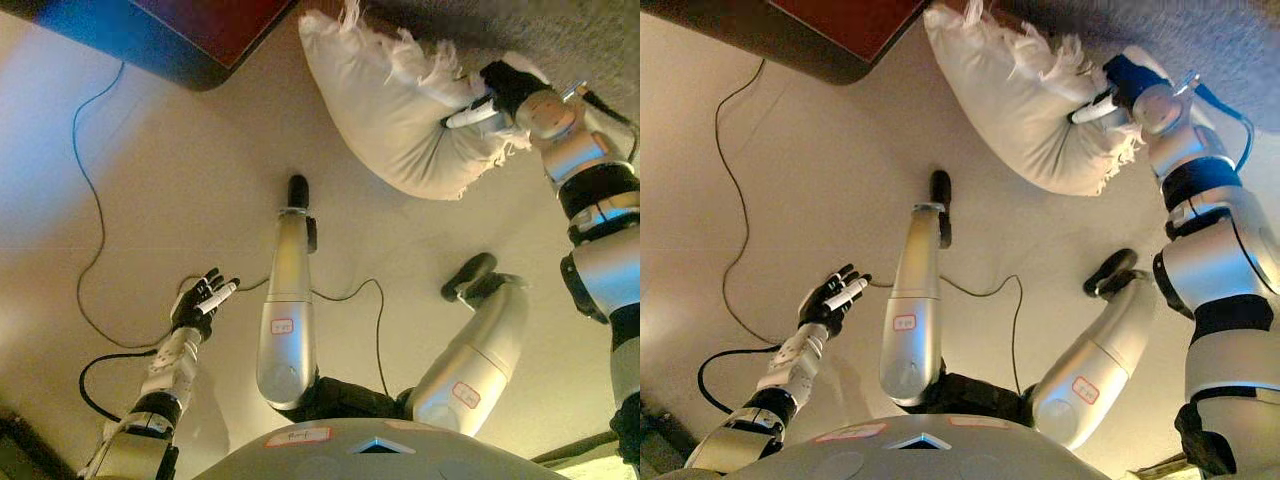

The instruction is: Pick up the pillow and put it on the sofa.

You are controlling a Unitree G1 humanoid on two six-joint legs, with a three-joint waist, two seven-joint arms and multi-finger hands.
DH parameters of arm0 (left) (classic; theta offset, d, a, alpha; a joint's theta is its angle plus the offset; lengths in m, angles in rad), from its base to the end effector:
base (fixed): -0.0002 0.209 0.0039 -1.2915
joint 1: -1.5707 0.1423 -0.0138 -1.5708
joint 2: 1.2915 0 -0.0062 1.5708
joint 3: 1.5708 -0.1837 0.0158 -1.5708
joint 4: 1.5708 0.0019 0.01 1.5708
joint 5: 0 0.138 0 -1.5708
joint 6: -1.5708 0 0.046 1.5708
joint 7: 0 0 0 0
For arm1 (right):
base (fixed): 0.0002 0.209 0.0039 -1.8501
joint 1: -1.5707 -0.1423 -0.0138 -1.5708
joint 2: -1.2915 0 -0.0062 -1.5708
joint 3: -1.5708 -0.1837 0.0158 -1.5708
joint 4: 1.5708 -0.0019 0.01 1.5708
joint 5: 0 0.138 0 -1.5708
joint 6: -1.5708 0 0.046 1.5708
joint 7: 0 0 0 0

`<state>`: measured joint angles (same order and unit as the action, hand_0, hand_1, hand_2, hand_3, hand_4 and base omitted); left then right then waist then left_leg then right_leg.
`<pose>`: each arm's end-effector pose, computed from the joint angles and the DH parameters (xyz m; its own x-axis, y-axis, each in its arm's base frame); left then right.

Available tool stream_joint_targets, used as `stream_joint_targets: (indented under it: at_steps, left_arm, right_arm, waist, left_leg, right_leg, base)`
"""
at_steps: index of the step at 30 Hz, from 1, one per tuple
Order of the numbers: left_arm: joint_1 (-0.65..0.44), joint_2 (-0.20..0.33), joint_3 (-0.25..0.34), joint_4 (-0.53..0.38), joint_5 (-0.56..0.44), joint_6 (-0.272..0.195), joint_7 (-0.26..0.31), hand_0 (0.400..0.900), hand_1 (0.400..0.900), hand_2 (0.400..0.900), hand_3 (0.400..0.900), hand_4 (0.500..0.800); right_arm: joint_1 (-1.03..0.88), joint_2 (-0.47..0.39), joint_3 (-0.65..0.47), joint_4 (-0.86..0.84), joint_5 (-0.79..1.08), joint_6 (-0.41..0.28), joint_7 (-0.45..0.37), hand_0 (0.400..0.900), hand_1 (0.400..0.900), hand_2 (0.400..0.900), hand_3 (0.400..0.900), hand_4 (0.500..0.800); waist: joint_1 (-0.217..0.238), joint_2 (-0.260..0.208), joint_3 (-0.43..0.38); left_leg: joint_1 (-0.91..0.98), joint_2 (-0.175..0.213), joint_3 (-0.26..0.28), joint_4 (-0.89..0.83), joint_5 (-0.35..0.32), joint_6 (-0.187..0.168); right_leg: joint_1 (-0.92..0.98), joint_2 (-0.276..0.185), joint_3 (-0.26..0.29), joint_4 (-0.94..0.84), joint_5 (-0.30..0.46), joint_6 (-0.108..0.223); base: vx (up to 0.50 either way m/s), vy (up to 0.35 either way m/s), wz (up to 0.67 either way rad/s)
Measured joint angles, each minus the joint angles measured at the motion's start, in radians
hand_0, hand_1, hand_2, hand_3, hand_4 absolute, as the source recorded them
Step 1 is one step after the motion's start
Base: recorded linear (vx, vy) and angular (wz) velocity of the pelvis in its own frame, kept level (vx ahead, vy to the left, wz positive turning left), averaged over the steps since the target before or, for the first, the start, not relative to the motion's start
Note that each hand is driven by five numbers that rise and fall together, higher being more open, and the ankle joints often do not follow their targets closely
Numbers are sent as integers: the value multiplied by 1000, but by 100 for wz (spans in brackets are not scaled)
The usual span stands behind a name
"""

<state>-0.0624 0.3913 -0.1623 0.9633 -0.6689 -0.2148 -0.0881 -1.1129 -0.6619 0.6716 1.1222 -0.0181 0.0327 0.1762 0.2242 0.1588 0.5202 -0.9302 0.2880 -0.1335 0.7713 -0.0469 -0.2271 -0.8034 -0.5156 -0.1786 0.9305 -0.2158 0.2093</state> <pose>0.1434 0.2615 -0.0691 0.7782 0.1905 -0.5985 -0.2915 0.9536 -0.0755 0.3565 -0.2505 0.1789 0.9672 -0.0523 -0.2485 -0.1880 0.5101 -0.8393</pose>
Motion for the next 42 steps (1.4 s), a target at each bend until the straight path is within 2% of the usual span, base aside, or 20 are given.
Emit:
stream_joint_targets:
  at_steps: [3, 10, 12, 15, 19, 22, 27, 28, 31, 32, 33, 34, 35, 36, 37, 38, 39, 40, 41, 42]
  left_arm:
    - [-19, 1, 3, -2, 9, 19, 19, 900, 900, 900, 900, 800]
    - [-11, 11, 107, -2, 87, 87, 57, 900, 900, 900, 900, 800]
    - [10, 13, 122, -3, 107, 96, 58, 900, 900, 900, 900, 800]
    - [35, 10, 133, -1, 132, 98, 58, 900, 900, 900, 900, 800]
    - [45, 1, 167, 2, 192, 103, 58, 900, 900, 900, 900, 800]
    - [50, 5, 198, 0, 230, 105, 61, 900, 900, 900, 900, 800]
    - [55, 13, 218, -9, 272, 119, 72, 900, 900, 900, 900, 800]
    - [63, 12, 222, -10, 273, 120, 72, 900, 900, 900, 900, 800]
    - [98, 4, 250, -8, 273, 127, 81, 900, 900, 900, 900, 800]
    - [103, -3, 265, -2, 272, 126, 86, 900, 900, 900, 900, 800]
    - [106, -10, 265, 7, 271, 125, 88, 900, 900, 900, 900, 800]
    - [116, -16, 266, 25, 271, 123, 86, 900, 900, 900, 900, 800]
    - [119, -22, 261, 49, 270, 127, 86, 900, 900, 900, 900, 800]
    - [125, -30, 258, 81, 271, 130, 76, 900, 900, 900, 900, 800]
    - [124, -38, 255, 90, 271, 139, 71, 900, 900, 900, 900, 800]
    - [138, -40, 251, 86, 273, 135, 61, 900, 900, 900, 900, 800]
    - [129, -38, 247, 95, 280, 129, 56, 900, 900, 900, 900, 800]
    - [119, -28, 248, 100, 282, 123, 59, 900, 900, 900, 900, 800]
    - [118, -27, 251, 108, 283, 121, 67, 900, 900, 900, 900, 800]
    - [110, -11, 249, 107, 285, 119, 71, 900, 900, 900, 900, 800]
  right_arm:
    - [72, -28, 0, -86, -28, -1, 3, 400, 400, 400, 400, 500]
    - [256, -85, -20, -365, -33, 0, 34, 400, 400, 400, 400, 500]
    - [302, -100, -28, -433, -33, -2, 49, 400, 400, 400, 400, 500]
    - [352, -126, -50, -503, -33, -2, 57, 400, 400, 400, 400, 500]
    - [395, -181, -60, -543, -33, -2, 88, 400, 400, 400, 400, 500]
    - [457, -208, -104, -607, -38, -2, 109, 400, 400, 400, 400, 500]
    - [485, -230, -131, -708, -62, -4, 115, 400, 400, 400, 400, 500]
    - [492, -230, -131, -711, -59, -5, 118, 400, 400, 400, 400, 500]
    - [508, -241, -131, -709, -30, -28, 143, 400, 400, 400, 400, 500]
    - [512, -249, -131, -708, -24, -30, 156, 400, 400, 400, 400, 500]
    - [517, -261, -131, -708, -23, -34, 164, 400, 400, 400, 400, 500]
    - [522, -264, -128, -706, -23, -34, 169, 400, 400, 400, 400, 500]
    - [531, -266, -128, -708, -23, -35, 174, 400, 400, 400, 400, 500]
    - [545, -277, -129, -708, -22, -35, 178, 400, 400, 400, 400, 500]
    - [573, -305, -132, -713, -21, -34, 182, 400, 400, 400, 400, 500]
    - [596, -334, -140, -714, -21, -34, 191, 400, 400, 400, 400, 500]
    - [638, -347, -194, -712, -21, -34, 190, 400, 400, 400, 400, 500]
    - [681, -327, -248, -697, -22, -33, 175, 400, 400, 400, 400, 500]
    - [704, -320, -261, -696, -24, -34, 170, 400, 400, 400, 400, 500]
    - [726, -306, -265, -702, -24, -34, 175, 400, 400, 400, 400, 500]
  waist:
    - [-3, -16, 1]
    - [-61, -113, -10]
    - [-62, -134, -24]
    - [-85, -140, -40]
    - [-88, -133, -62]
    - [-91, -135, -100]
    - [-111, -138, -114]
    - [-112, -141, -125]
    - [-119, -139, -183]
    - [-114, -146, -194]
    - [-110, -159, -204]
    - [-110, -176, -218]
    - [-101, -193, -232]
    - [-104, -209, -243]
    - [-109, -225, -253]
    - [-99, -226, -268]
    - [-103, -213, -286]
    - [-96, -226, -288]
    - [-75, -220, -281]
    - [-70, -221, -281]
  left_leg:
    - [128, 14, 22, -61, 1, -3]
    - [411, 72, 68, -209, 9, -22]
    - [482, 93, 95, -265, 19, -29]
    - [572, 110, 125, -361, 47, -40]
    - [685, 112, 165, -462, 77, -49]
    - [718, 113, 177, -480, 78, -53]
    - [802, 136, 206, -522, 82, -54]
    - [835, 145, 216, -547, 89, -54]
    - [904, 180, 224, -638, 139, -51]
    - [910, 188, 216, -643, 159, -37]
    - [911, 186, 210, -627, 183, -11]
    - [899, 174, 184, -600, 203, 14]
    - [871, 150, 132, -554, 214, 28]
    - [820, 116, 132, -478, 211, 25]
    - [787, 65, 144, -467, 174, -6]
    - [783, 18, 173, -507, 152, -6]
    - [741, -7, 217, -501, 79, 11]
    - [735, -32, 203, -502, 46, 48]
    - [720, -11, 228, -474, 48, 48]
    - [704, 8, 247, -447, 39, 53]
  right_leg:
    - [116, 4, -22, -45, -1, 0]
    - [381, 51, -76, -174, 0, -4]
    - [436, 71, -86, -224, 12, -6]
    - [526, 94, -127, -317, 45, 1]
    - [640, 116, -150, -440, 82, 18]
    - [690, 126, -147, -483, 87, 24]
    - [740, 150, -153, -478, 84, 21]
    - [755, 162, -150, -490, 82, 18]
    - [774, 235, -110, -549, 75, 9]
    - [777, 248, -90, -562, 72, 2]
    - [764, 254, -73, -560, 65, -11]
    - [760, 252, -65, -570, 62, -11]
    - [769, 248, -48, -605, 82, -30]
    - [809, 239, -42, -683, 103, -28]
    - [862, 224, -51, -776, 136, -64]
    - [885, 219, -77, -822, 183, -87]
    - [906, 224, -104, -869, 198, -38]
    - [917, 219, -122, -904, 194, -8]
    - [891, 221, -141, -779, 145, -17]
    - [895, 235, -195, -638, 79, -23]
  base:
    - [124, -75, -10]
    - [188, -44, -14]
    - [170, -75, -6]
    - [171, -84, -2]
    - [177, -67, -6]
    - [79, -135, -5]
    - [84, -236, -16]
    - [103, -260, -28]
    - [115, -281, -30]
    - [209, -235, -44]
    - [281, -166, -50]
    - [396, -126, -33]
    - [400, -72, 3]
    - [527, -26, 36]
    - [535, 28, 35]
    - [589, 65, 28]
    - [538, 90, 13]
    - [563, 93, 9]
    - [589, 184, -16]
    - [517, 177, -31]
